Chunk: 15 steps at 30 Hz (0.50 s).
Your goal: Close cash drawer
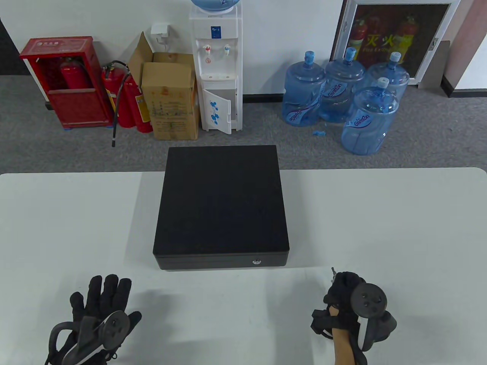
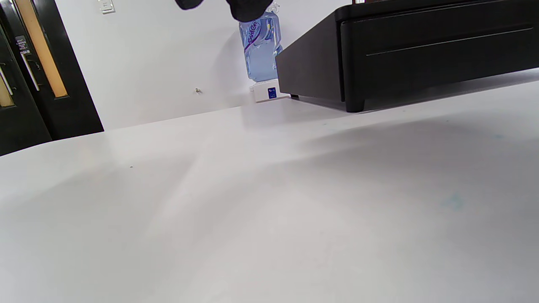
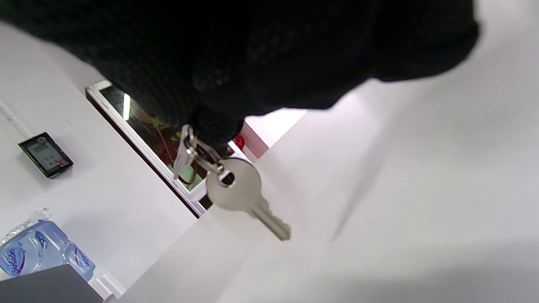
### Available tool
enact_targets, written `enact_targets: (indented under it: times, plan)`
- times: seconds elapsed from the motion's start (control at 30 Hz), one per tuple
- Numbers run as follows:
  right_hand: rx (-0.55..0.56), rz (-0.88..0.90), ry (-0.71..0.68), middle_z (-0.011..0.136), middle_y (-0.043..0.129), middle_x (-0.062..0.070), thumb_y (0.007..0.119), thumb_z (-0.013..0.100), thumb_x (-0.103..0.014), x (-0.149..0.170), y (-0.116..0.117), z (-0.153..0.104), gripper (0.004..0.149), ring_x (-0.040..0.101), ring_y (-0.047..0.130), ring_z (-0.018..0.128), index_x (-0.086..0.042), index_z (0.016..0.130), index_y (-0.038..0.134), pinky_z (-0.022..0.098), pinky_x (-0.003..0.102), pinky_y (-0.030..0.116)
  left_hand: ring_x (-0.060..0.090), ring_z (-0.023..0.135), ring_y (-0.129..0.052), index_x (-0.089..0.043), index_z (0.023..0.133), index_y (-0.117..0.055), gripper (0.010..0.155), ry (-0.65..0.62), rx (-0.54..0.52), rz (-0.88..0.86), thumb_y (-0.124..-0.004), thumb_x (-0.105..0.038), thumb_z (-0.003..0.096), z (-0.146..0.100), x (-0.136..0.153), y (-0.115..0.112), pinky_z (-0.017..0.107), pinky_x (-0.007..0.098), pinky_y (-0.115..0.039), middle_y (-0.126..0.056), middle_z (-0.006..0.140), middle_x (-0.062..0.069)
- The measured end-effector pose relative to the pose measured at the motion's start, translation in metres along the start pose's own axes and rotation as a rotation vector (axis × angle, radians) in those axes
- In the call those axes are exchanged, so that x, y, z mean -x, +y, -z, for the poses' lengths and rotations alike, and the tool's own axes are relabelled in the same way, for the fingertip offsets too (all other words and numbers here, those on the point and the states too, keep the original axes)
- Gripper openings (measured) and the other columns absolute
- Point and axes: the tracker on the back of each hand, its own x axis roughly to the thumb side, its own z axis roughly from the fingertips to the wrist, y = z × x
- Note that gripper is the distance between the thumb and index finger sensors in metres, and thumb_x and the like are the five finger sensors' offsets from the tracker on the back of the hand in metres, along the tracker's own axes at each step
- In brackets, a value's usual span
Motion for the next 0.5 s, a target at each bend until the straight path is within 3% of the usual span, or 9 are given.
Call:
enact_targets:
  times: [0.17,0.5]
  plan:
    - [-0.054,-0.063,0.042,0.046,0.096,0.005,0.086,0.037,-0.042,0.005,0.005,0.001,0.04,0.011,0.096,0.02,-0.016,0.065,0.095,0.028,0.039,0.088,0.045,0.12,-0.028,-0.03,0.119,-0.019,0.083,-0.003,-0.006,-0.003,-0.043,-0.07,0.0497,0.0,-0.001,0.001,0.076,0.074,-0.033,-0.031,0.13,0.011]
    - [-0.06,-0.134,0.118,0.045,0.097,0.005,0.089,0.035,-0.043,0.014,0.009,0.008,0.039,0.011,0.097,0.018,-0.016,0.063,0.097,0.027,0.039,0.088,0.045,0.12,-0.027,-0.03,0.119,-0.018,0.083,-0.009,-0.005,-0.005,-0.043,-0.07,0.0497,0.0,-0.002,0.0,0.076,0.074,-0.033,-0.031,0.131,0.011]
